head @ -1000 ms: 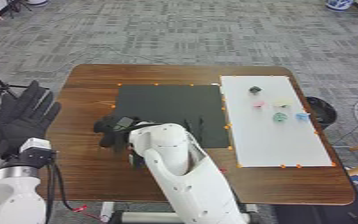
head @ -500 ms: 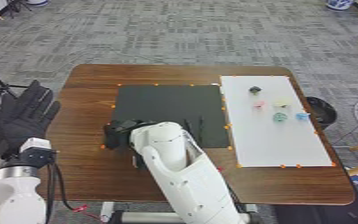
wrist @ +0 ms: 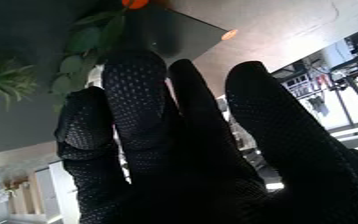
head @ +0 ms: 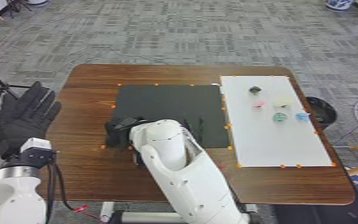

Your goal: Arrange flowers

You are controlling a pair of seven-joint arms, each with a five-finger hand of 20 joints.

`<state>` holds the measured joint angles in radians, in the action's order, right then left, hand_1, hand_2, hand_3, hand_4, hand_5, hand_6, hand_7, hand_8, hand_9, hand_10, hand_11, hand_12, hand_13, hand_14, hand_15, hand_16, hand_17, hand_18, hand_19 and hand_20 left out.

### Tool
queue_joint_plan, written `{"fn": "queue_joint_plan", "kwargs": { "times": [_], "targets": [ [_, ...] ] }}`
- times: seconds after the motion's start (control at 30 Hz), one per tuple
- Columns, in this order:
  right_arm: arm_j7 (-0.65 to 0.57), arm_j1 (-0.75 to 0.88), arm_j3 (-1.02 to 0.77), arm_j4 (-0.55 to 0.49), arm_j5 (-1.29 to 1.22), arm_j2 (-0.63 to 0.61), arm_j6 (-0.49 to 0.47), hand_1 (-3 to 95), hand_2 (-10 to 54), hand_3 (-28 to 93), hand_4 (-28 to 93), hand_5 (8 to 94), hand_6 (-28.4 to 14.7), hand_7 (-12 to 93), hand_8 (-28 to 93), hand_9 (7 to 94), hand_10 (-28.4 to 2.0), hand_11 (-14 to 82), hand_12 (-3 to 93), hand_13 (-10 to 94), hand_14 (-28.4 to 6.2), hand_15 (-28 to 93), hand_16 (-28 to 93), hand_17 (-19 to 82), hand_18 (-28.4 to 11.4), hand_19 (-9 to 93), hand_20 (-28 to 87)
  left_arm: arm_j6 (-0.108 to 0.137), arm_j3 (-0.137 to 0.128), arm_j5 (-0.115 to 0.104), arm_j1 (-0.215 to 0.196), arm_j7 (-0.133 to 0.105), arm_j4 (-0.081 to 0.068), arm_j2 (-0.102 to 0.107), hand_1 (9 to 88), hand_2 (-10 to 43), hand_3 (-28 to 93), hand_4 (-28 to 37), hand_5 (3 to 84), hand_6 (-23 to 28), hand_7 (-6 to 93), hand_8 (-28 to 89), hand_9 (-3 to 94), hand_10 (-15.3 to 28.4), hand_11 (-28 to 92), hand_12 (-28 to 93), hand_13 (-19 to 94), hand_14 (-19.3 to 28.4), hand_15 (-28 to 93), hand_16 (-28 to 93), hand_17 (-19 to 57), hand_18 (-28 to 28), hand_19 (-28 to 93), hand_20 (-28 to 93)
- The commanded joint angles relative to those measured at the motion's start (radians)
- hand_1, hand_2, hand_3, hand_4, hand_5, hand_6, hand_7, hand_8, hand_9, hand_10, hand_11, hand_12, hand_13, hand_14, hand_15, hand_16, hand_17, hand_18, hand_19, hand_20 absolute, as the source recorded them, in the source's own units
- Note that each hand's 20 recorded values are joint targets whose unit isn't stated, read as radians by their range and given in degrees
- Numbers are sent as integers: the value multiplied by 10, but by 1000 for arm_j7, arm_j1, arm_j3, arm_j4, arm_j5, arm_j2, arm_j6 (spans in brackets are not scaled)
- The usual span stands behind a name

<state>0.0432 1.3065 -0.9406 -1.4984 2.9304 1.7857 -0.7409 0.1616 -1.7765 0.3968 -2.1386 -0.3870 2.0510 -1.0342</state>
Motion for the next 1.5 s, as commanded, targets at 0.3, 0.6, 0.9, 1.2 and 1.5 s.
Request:
{"fn": "queue_joint_plan", "kwargs": {
  "times": [0.3,0.6,0.9,1.2,1.5],
  "targets": [
    [-37,-3,32,-82,192,-33,15,354,87,753,-163,533,-38,83,-102,542,-212,83,110,695,-106,637,250,419,-228,896,288,-1,-12,3,-18,9,9,-14,239,145,662,-283,428,89,101,-81,310,141,178,86,245,145,197,-10,-73,146,326,97],
    [-200,0,-82,-254,-166,-141,-26,347,37,722,-173,514,-41,74,-107,530,-221,75,88,740,-103,572,249,449,-222,899,271,-7,-9,13,-12,19,2,-38,249,139,654,-283,449,87,105,-85,333,145,179,92,262,140,204,-28,-69,144,332,87],
    [-350,23,-263,-368,-457,-286,89,302,7,674,-222,467,-60,60,-101,483,-219,77,74,732,-108,541,253,433,-217,886,220,27,13,20,25,9,-4,-22,242,143,662,-283,444,78,85,-89,346,135,152,67,261,102,134,-56,-37,112,306,65],
    [-404,133,-427,-434,-531,-492,224,318,2,713,-224,487,-82,60,-92,467,-199,72,96,683,-117,579,247,395,-216,878,224,30,118,23,151,8,-27,21,247,148,664,-283,428,73,81,-87,321,129,148,63,240,93,126,-56,-35,111,308,64],
    [-484,230,-575,-433,-476,-594,195,360,-15,734,-228,460,-87,56,-91,427,-188,69,95,671,-117,594,242,389,-213,872,233,18,240,27,283,29,-69,36,250,151,665,-283,421,72,85,-86,305,127,152,61,222,87,121,-56,-32,103,305,60]
  ]
}}
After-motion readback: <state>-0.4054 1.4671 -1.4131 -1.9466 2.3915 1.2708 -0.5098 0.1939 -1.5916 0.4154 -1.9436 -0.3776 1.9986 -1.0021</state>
